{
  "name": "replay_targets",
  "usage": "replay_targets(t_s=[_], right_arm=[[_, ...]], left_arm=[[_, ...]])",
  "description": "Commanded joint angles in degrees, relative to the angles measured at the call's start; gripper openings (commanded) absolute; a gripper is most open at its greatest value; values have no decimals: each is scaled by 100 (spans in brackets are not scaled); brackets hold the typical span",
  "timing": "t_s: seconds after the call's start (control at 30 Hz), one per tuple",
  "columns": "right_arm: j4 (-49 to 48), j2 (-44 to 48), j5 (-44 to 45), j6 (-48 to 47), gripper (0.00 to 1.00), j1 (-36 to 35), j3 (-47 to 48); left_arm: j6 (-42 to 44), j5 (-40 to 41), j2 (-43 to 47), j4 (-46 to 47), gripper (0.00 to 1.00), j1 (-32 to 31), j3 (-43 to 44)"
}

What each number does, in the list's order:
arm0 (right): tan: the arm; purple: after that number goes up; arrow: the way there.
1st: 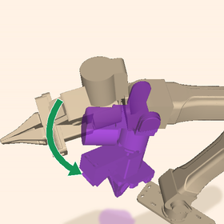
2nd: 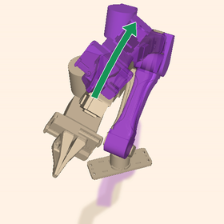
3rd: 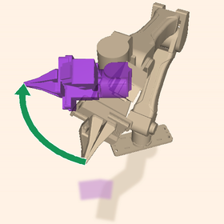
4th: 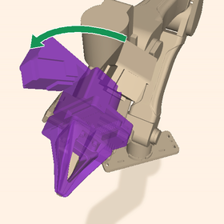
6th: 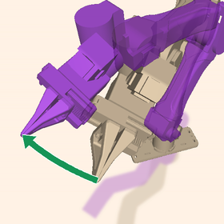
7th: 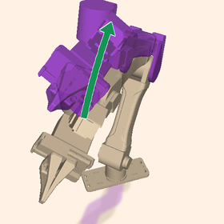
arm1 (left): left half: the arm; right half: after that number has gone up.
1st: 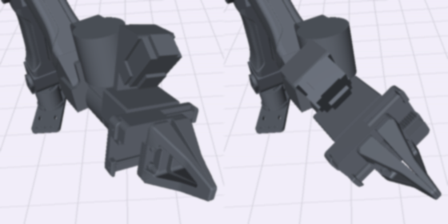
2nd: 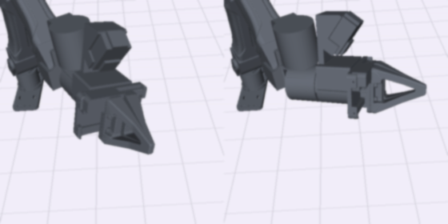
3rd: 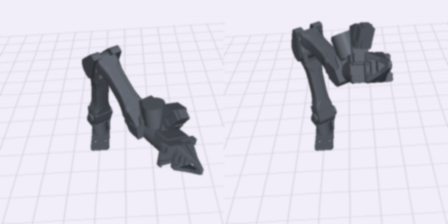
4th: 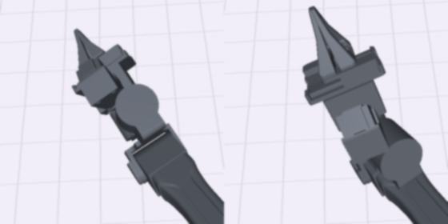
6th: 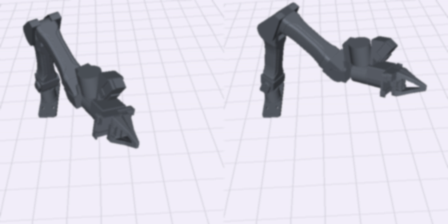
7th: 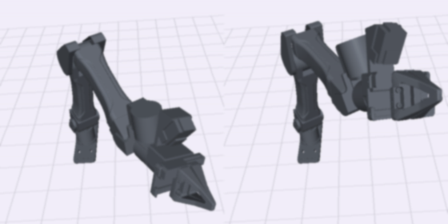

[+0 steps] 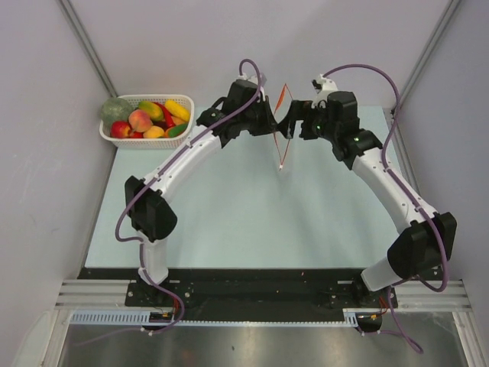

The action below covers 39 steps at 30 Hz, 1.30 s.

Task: Place the food in the zip-top bag and seal the zipper
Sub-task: Open the zipper of the food storage bag.

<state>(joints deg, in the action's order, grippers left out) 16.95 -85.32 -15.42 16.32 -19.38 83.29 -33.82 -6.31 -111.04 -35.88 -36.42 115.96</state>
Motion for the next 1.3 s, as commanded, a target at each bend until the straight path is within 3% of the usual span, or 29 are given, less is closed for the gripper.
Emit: replay_targets(t_s=[0.0,0.23,0.43,0.67,0.8,0.83,0.87,0.97,1.07,1.17,1.2,1.27], right_arm=[[-16,-221,1260,-392,96,-260,416],[36,-459,1533,-305,88,-304,618],[45,-538,1533,-313,74,-304,689],[80,-468,1700,-296,44,-242,531],[89,-258,1324,-217,26,-23,390],[89,-231,1035,-208,10,99,373],[141,-196,910,-190,2,162,373],[142,-20,462,-146,0,408,267],[142,156,137,-137,0,575,118],[256,279,-75,-102,0,637,109],[291,288,-110,-76,0,637,109],[370,297,-145,20,0,602,109]], left_arm=[[-502,-336,-23,625,7,118,23],[-625,-591,91,810,7,232,-153],[-652,-732,144,881,6,276,-223],[-669,-793,276,925,7,434,-399],[-608,-793,364,942,6,566,-609],[-564,-837,382,942,6,636,-653],[-520,-846,382,934,7,663,-689],[-275,-881,373,942,9,838,-821],[7,-986,259,828,17,1032,-786],[498,-1362,241,741,43,1129,-593],[830,-1469,232,688,58,1137,-523],[1105,-1671,259,556,68,1216,-408]])
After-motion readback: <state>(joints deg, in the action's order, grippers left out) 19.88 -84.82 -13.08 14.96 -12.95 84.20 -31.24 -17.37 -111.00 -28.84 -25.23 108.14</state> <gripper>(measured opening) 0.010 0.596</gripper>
